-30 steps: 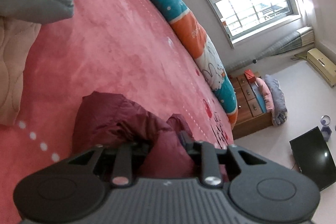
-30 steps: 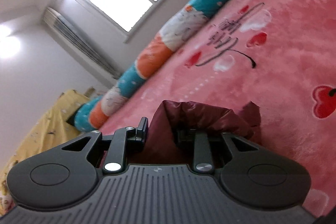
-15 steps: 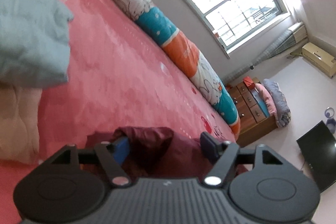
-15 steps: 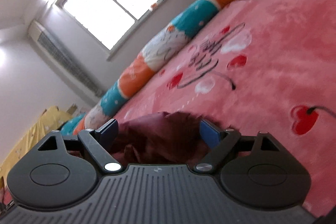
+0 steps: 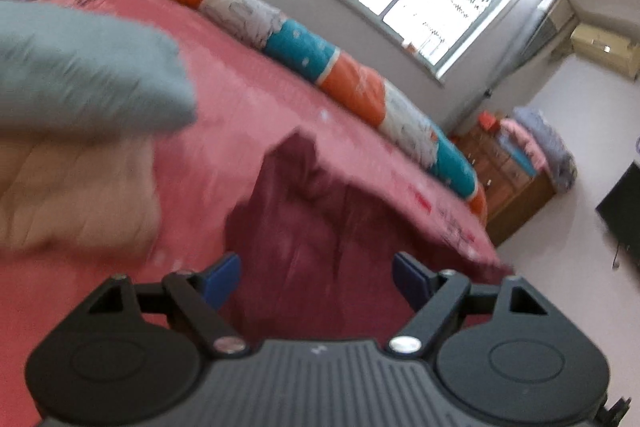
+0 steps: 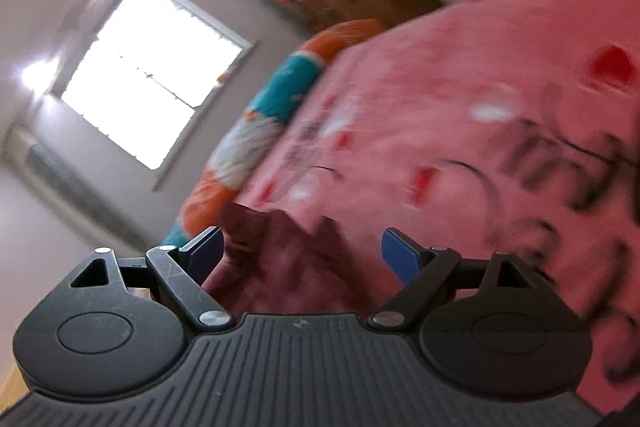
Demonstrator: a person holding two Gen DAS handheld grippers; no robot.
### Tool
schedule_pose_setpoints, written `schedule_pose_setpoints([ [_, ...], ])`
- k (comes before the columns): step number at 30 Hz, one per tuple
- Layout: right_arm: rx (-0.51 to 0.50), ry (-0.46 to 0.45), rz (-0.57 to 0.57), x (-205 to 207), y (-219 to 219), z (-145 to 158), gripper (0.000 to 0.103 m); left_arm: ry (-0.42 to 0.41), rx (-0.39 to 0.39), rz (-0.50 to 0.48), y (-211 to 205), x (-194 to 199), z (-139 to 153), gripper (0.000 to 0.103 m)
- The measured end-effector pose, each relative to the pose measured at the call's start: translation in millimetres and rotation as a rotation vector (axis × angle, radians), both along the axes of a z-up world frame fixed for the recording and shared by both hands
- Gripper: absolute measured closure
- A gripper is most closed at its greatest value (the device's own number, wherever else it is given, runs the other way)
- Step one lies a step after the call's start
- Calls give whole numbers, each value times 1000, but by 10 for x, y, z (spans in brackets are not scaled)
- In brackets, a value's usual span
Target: Fold large clothes
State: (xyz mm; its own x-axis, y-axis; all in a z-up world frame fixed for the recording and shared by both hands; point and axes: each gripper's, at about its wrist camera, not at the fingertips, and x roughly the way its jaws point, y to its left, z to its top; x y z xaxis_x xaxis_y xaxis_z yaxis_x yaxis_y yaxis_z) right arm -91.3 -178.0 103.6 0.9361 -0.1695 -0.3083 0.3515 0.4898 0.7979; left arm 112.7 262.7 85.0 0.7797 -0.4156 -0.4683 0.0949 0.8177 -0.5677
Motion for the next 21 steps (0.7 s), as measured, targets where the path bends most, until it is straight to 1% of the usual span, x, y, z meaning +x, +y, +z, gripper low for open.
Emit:
schedule_pose_setpoints([
  [2, 20, 41, -28, -185, 100, -84, 0, 27, 8, -2, -6, -194, -139, 21],
  [4, 39, 67, -33, -339, 211, -183, 0, 70, -13, 0, 0, -342, -300, 21],
  [7, 102, 97, 34, -328, 330, -330, 0, 120, -71, 16, -8, -463, -501, 21],
  [9, 137, 93, 83, -291, 408, -413, 0, 141, -99, 17, -88, -527, -582, 21],
  [12, 169, 70, 150, -192, 504, -508, 0, 135, -127, 2, -210, -573, -643, 21],
  [15, 190, 61, 173, -45, 515, -603, 0, 135, -126, -9, -324, -490, -702, 20],
  [16, 186, 62, 170, 5, 506, -620, 0, 131, -134, -1, -347, -457, -721, 20],
  [18, 170, 34, 177, 73, 489, -611, 0, 118, -176, 9, -365, -403, -753, 20],
  [19, 164, 27, 184, 86, 466, -607, 0, 111, -188, 15, -364, -379, -771, 16],
  [21, 146, 24, 195, 174, 465, -619, 0, 105, -200, 24, -404, -316, -809, 13],
])
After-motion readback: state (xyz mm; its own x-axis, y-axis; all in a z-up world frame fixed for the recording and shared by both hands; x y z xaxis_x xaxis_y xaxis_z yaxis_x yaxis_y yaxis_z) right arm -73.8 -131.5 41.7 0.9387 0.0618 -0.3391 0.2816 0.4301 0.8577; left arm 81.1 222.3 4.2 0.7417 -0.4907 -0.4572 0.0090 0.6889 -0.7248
